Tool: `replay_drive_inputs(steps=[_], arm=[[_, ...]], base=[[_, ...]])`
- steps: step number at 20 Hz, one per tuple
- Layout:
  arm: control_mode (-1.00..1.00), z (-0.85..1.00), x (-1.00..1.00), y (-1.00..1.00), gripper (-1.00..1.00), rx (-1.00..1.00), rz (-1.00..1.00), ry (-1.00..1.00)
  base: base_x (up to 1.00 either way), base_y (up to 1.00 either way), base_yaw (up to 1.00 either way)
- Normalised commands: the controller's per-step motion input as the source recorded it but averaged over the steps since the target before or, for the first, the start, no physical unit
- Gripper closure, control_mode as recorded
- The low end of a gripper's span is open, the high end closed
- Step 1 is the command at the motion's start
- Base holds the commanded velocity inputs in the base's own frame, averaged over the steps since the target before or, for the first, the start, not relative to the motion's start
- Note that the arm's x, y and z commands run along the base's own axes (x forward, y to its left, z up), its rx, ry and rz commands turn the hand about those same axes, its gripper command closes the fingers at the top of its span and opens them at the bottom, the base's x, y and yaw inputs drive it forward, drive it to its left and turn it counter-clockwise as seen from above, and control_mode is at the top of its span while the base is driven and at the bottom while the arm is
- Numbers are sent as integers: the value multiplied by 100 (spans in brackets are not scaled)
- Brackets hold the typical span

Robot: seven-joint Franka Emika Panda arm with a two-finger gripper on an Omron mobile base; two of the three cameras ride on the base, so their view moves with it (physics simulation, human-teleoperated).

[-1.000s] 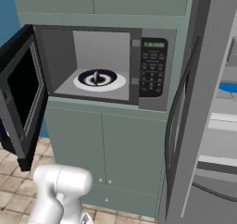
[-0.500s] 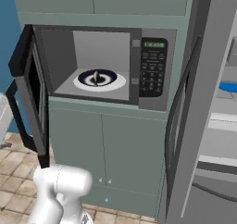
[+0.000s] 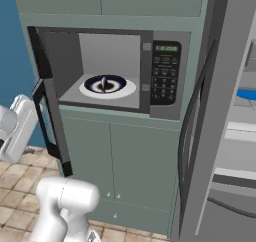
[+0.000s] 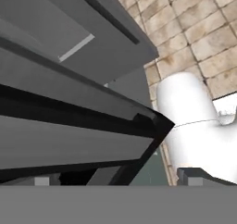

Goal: Transport the fish from the fridge to the microwave and turn on the microwave.

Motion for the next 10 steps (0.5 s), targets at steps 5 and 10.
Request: replay_drive_inputs(steps=[5,10], arm=[[-100,0,40,-40,-100,0,-7,0],[-100,0,44,-38,-100,0,-4,0]], base=[[0,0,0],[0,0,0]])
